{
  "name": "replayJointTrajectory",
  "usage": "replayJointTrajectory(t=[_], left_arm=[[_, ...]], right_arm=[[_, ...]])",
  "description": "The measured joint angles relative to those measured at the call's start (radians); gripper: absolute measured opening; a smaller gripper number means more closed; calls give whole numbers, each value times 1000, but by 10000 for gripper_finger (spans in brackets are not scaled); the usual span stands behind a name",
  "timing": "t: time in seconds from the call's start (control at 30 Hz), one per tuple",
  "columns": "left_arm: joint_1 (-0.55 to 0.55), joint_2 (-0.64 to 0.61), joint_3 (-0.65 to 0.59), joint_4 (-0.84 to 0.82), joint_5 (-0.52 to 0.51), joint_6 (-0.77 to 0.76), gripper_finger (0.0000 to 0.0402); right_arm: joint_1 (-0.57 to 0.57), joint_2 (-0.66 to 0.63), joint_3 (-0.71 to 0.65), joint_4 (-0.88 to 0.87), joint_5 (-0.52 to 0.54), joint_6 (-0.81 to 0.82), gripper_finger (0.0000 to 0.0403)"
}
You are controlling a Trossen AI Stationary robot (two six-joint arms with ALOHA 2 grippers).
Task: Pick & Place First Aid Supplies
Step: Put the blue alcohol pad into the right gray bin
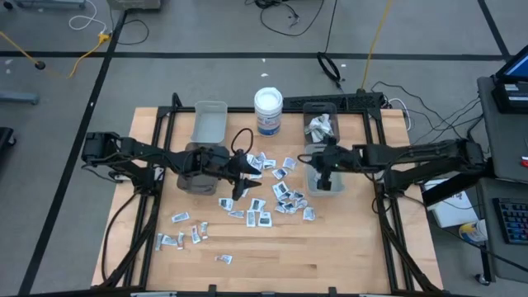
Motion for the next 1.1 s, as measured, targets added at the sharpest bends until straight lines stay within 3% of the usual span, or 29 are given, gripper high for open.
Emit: replayJointTrajectory(t=[0.3,0.57,0.67,0.87,0.97,1.1], left_arm=[[-8,0,0,-22,6,-7,214],[-7,-1,0,-63,6,-90,214],[4,-19,-2,-125,28,-108,214],[51,-125,-18,-149,181,-1,214],[56,-207,-66,-129,189,109,214],[61,-323,-166,-3,191,134,214]], right_arm=[[-116,0,57,-271,-176,31,0],[-149,4,57,-310,-222,51,7],[-149,4,57,-303,-250,56,34],[-149,4,57,-302,-260,41,124],[-148,4,57,-294,-260,33,159],[-148,4,57,-291,-260,37,187]])
